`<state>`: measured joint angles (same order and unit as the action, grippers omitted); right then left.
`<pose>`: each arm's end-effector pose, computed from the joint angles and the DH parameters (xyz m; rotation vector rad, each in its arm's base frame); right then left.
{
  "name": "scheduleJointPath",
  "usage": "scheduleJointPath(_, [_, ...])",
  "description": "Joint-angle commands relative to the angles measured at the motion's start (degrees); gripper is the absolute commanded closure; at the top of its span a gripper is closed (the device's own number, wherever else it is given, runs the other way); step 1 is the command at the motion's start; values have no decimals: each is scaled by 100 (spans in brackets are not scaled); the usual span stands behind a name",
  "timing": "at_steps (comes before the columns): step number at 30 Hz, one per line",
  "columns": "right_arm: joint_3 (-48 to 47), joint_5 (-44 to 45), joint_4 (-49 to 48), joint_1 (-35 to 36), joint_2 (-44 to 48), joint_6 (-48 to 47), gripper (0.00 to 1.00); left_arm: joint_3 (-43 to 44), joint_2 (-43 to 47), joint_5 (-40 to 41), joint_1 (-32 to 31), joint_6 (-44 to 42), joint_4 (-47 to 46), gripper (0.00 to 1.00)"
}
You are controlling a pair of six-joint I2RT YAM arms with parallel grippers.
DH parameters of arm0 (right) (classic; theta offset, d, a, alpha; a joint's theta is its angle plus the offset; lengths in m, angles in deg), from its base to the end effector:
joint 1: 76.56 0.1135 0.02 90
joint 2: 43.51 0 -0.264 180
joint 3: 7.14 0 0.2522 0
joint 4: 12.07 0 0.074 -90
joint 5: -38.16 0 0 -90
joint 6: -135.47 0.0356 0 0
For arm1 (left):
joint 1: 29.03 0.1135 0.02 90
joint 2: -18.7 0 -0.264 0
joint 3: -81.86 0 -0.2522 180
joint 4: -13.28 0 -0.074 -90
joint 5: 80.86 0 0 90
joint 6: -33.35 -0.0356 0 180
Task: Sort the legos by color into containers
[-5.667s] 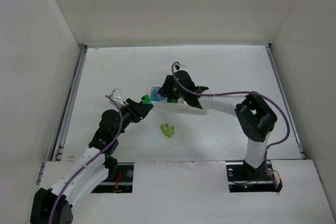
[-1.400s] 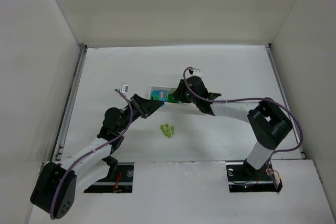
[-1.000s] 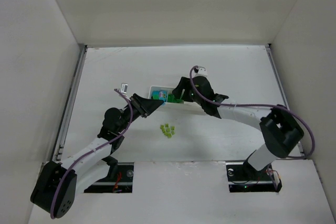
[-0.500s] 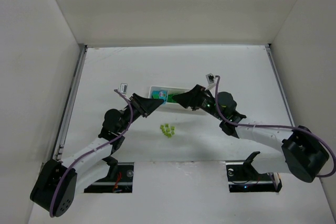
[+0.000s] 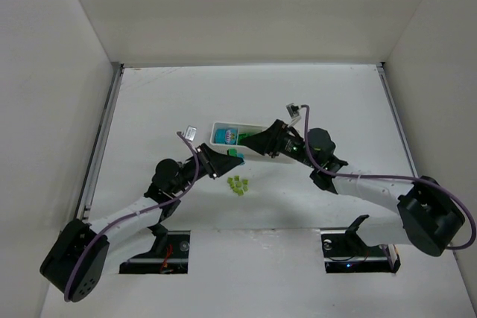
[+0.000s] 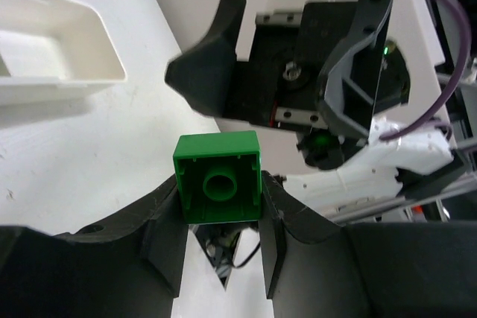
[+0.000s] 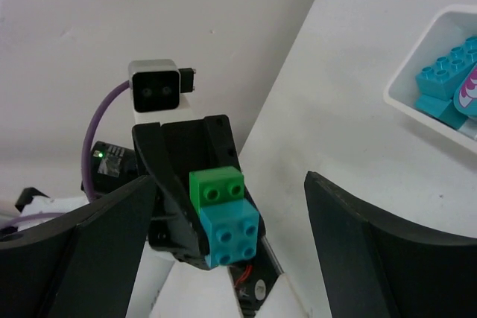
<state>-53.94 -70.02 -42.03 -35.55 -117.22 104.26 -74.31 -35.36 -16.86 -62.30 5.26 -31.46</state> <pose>0.2029 0.1911 0.2585 -0.0211 1.7606 1.5796 0.1466 -0.1148 0.2268 0.0623 1.5603 -1.6602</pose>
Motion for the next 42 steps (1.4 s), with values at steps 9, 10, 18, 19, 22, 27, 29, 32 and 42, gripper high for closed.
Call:
scheduleJointPath(9, [-757,-723,812,183,-248,-1123,24,277,-87,-713,-271,-381,-452,81])
scheduleJointPath(10, [-766,-714,839,200,-292,-1132,27,285,-87,-731,-271,-381,-460,81])
scheduleJointPath(18, [-757,-784,883,359,-311,-1273,39,242,-78,-731,-210,-311,-478,81])
scheduleJointPath(19, [-731,-784,866,359,-276,-1273,39,242,-69,-722,-201,-311,-478,80])
scheduleJointPath(22, [-660,-758,839,359,-135,-1290,38,233,-87,-722,-201,-311,-478,80])
scheduleJointPath(27, [-511,-434,883,350,312,-1326,21,206,-61,-644,-192,-276,-487,80])
scheduleJointPath(29, [-371,-223,848,306,593,-1308,16,154,18,-477,-157,-215,-496,80])
scheduleJointPath(32, [-143,41,909,149,963,-1098,13,92,63,-336,-113,-171,-531,80])
scheduleJointPath(42, [562,358,452,270,1324,-1280,25,-163,-43,1254,168,1313,-733,79])
